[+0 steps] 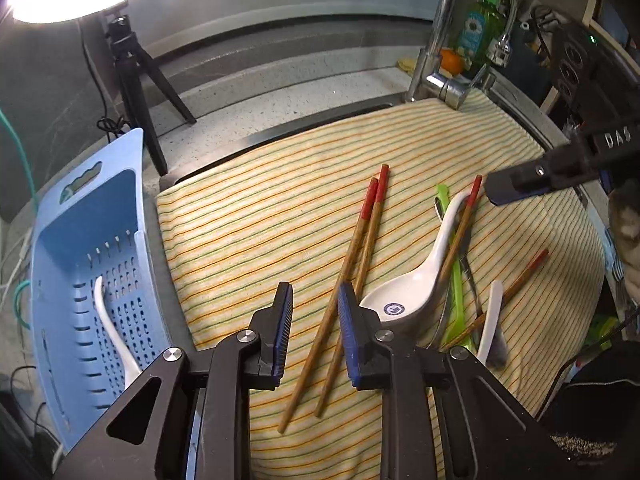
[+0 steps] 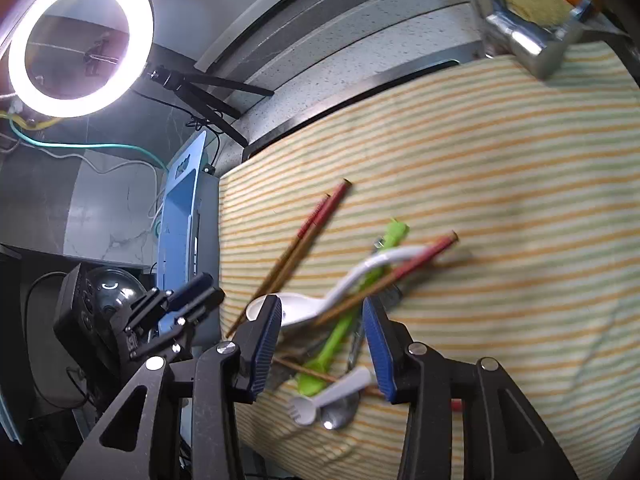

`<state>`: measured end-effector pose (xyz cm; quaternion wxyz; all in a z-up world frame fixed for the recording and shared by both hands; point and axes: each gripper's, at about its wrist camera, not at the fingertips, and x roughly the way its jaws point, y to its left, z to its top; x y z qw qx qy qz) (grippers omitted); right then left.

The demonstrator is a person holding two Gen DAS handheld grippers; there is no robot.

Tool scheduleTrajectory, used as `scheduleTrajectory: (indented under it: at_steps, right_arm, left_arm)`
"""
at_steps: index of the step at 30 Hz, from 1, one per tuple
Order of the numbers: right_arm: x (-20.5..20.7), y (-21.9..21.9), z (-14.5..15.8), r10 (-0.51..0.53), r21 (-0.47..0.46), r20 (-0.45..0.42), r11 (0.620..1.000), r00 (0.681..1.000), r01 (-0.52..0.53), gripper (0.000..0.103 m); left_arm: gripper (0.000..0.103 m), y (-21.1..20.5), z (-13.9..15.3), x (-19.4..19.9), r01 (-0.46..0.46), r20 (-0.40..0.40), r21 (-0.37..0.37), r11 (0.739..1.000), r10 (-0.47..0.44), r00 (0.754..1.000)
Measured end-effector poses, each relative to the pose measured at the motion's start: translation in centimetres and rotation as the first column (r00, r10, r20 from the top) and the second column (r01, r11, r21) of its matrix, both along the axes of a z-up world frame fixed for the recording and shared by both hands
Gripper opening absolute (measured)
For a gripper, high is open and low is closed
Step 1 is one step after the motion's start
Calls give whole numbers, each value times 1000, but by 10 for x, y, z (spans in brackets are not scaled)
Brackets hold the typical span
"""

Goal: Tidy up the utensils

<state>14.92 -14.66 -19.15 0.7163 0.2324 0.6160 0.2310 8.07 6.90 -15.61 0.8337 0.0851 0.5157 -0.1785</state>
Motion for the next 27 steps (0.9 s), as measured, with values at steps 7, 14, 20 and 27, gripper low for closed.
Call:
scheduleTrajectory:
  at_steps: [7,14,20,27]
  right_arm:
    - [20,32,-20,34,-20,-51,999,998,-35,32]
    - [15,18,-19,32,-53,-57,998,998,-35,32]
    - [20,6,-31,5,-78,-81,997,997,-12,32]
    - [24,8,-34,7,-91,-71,996,997,-13,32]
  left_arm:
    - [19,-4,-1,5,39,-29,8,999,-39,999]
    - [20,0,6,-6,12,-100,-156,988,-28,995]
    - [20,-23,1,-8,68,-86,-161,985,-83,993]
    - [20,-37,-10,-11,118,-109,-149,982,-135,985]
